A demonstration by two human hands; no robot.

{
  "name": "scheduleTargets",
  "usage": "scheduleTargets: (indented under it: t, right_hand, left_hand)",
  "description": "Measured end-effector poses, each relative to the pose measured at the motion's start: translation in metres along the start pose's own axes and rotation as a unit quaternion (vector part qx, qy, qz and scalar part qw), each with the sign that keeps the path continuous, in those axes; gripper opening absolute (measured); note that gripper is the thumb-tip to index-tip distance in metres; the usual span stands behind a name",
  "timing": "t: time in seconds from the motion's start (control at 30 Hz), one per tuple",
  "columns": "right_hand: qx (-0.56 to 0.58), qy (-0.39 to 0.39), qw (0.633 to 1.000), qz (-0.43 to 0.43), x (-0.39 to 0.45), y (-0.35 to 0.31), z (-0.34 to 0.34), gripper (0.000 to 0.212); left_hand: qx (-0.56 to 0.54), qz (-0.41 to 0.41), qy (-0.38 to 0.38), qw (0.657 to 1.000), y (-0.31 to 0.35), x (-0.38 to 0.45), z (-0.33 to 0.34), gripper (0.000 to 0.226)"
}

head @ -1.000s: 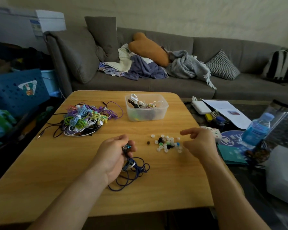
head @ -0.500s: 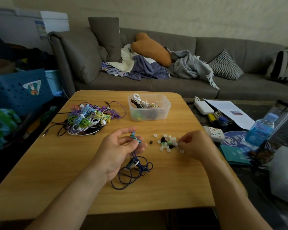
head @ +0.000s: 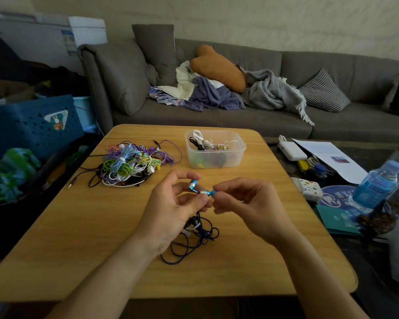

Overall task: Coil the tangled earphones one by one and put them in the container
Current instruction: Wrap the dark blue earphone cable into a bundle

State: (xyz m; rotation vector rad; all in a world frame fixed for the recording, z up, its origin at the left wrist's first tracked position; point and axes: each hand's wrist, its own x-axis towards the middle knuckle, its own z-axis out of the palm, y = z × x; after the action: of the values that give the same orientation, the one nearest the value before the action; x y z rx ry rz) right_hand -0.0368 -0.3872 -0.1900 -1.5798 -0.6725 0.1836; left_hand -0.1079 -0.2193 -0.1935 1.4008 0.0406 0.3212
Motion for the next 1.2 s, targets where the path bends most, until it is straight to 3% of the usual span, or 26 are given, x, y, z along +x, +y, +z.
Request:
scheduleTargets:
  t: [0.17, 0.43, 0.9, 1.2]
  right_hand:
    - [0.053, -0.015, 0.998, 0.001, 0.001, 0.004, 0.002, 0.028]
    - [0.103, -0.022, 0.994, 0.035, 0.001, 0.006, 0.008, 0.020]
    - [0.248, -0.091, 0.932, 0.249, 0.002, 0.007, 0.014, 0.012]
    - [0.101, -0.072, 0.980, 0.153, 0.000, 0.004, 0.011, 0.018]
  left_hand:
    - [0.036, 0.033, -0.019, 0.999, -0.002, -0.001, 0.002, 0.028]
    - [0.126, 0.070, 0.013, 0.989, -0.009, 0.000, -0.001, 0.014]
    - [0.196, 0.081, -0.023, 0.977, -0.008, 0.000, -0.006, 0.024]
    - [0.279, 0.062, 0.005, 0.958, -0.006, -0.007, -0.007, 0.029]
